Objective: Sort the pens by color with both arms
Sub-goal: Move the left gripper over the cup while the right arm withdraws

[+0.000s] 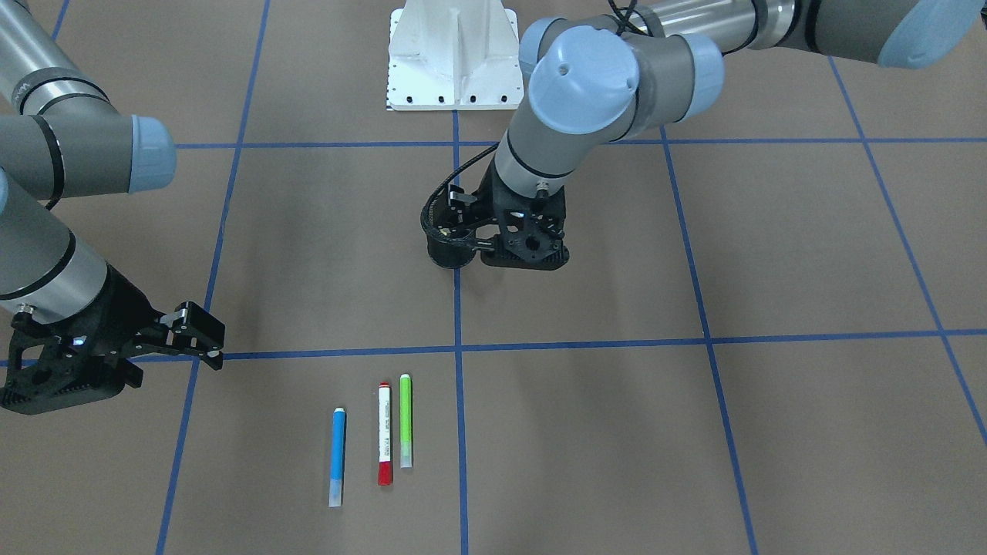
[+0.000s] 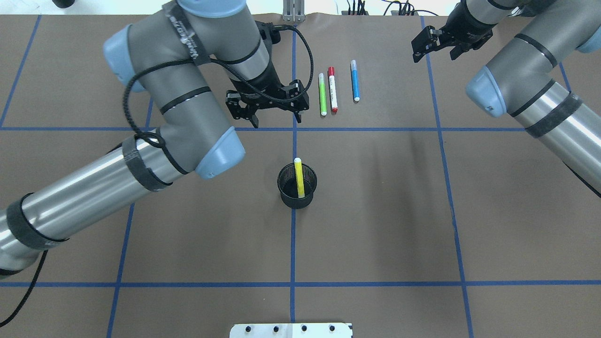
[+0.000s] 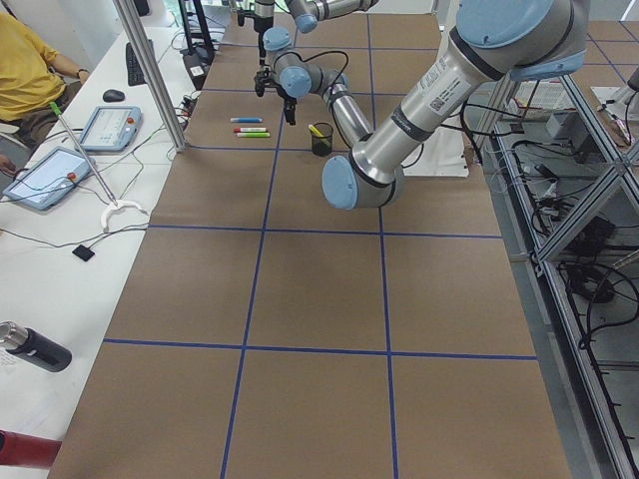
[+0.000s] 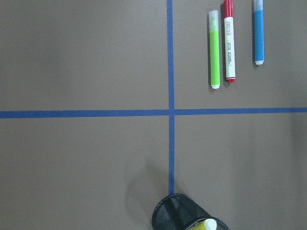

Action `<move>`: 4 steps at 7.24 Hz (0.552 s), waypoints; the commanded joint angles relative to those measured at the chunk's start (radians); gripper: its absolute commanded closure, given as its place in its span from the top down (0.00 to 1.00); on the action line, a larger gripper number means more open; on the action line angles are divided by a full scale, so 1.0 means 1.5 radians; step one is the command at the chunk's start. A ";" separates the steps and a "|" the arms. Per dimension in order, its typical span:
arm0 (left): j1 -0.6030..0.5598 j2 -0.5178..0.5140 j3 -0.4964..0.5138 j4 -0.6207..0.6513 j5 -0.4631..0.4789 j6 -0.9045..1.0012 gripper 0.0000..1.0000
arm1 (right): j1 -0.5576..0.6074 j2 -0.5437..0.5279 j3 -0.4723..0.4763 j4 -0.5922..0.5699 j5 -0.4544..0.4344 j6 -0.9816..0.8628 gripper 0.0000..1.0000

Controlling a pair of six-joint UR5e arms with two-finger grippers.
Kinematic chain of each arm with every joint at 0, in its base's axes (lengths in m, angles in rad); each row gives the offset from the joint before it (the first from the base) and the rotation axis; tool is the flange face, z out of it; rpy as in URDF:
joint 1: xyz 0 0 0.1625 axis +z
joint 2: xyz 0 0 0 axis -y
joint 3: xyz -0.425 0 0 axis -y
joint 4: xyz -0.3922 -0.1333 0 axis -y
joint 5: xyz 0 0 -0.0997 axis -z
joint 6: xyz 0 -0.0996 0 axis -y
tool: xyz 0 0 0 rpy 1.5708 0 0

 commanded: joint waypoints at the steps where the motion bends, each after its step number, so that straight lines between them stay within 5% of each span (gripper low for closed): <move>1: 0.038 -0.058 0.086 0.030 0.013 0.000 0.84 | 0.003 -0.008 0.003 0.001 0.004 -0.005 0.99; 2: 0.047 -0.057 0.091 0.036 0.020 0.000 0.68 | 0.003 -0.007 0.003 0.001 0.004 -0.005 0.99; 4: 0.063 -0.058 0.101 0.048 0.025 -0.001 0.64 | 0.001 -0.007 0.003 0.003 0.004 -0.005 0.99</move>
